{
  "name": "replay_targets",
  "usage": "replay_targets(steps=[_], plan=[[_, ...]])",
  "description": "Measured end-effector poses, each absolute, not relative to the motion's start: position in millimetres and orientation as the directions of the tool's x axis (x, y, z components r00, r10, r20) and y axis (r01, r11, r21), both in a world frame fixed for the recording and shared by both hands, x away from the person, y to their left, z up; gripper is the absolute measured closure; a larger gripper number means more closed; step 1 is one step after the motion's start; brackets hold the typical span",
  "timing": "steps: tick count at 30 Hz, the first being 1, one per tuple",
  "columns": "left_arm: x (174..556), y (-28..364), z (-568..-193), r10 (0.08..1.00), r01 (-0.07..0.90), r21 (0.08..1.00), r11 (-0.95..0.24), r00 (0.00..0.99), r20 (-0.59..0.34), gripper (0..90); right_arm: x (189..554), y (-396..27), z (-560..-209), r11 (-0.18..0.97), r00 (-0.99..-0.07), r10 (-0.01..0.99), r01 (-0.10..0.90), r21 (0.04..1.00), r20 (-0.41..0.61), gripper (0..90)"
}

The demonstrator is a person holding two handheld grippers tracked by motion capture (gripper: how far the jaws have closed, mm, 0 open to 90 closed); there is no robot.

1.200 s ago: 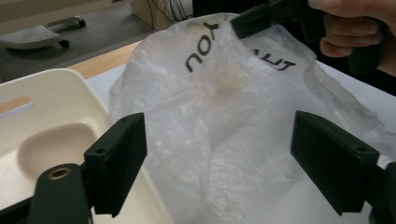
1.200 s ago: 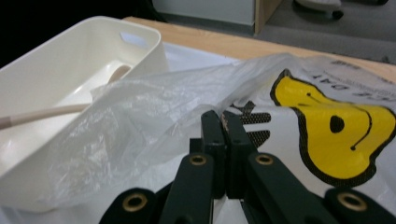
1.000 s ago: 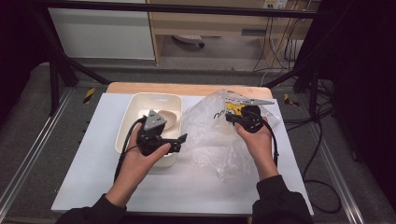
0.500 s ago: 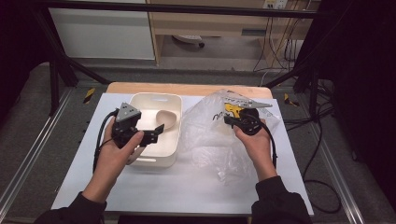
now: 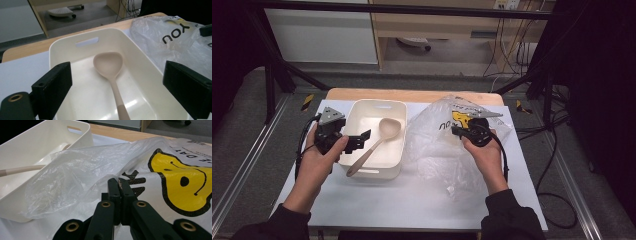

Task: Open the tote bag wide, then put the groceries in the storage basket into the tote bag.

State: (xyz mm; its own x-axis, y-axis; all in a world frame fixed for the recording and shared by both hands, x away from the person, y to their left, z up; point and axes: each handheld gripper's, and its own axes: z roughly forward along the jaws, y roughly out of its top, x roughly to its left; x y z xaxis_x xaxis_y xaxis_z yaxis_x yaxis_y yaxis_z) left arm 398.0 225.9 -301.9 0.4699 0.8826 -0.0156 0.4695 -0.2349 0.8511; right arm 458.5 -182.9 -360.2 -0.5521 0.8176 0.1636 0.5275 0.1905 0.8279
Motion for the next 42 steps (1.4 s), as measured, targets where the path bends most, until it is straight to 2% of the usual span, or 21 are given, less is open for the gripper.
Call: replay_targets(steps=[17,29,42], plan=[[396.9,229.3,-315.0,0.882,0.505,0.83,-0.236,0.47,-0.035,9.3,459.5,-183.6,-364.0,0.194,-0.55,0.819,0.535,0.822,0.165,90.0],[392.9,225.0,-325.8,0.881,0.508,0.83,-0.231,0.47,-0.043,15.8,458.2,-182.5,-363.4,0.195,-0.552,0.817,0.536,0.822,0.166,90.0],[396.6,220.7,-342.7,0.875,0.56,0.791,-0.246,0.479,-0.066,22.3,458.6,-181.7,-364.2,0.198,-0.555,0.815,0.536,0.82,0.166,90.0]])
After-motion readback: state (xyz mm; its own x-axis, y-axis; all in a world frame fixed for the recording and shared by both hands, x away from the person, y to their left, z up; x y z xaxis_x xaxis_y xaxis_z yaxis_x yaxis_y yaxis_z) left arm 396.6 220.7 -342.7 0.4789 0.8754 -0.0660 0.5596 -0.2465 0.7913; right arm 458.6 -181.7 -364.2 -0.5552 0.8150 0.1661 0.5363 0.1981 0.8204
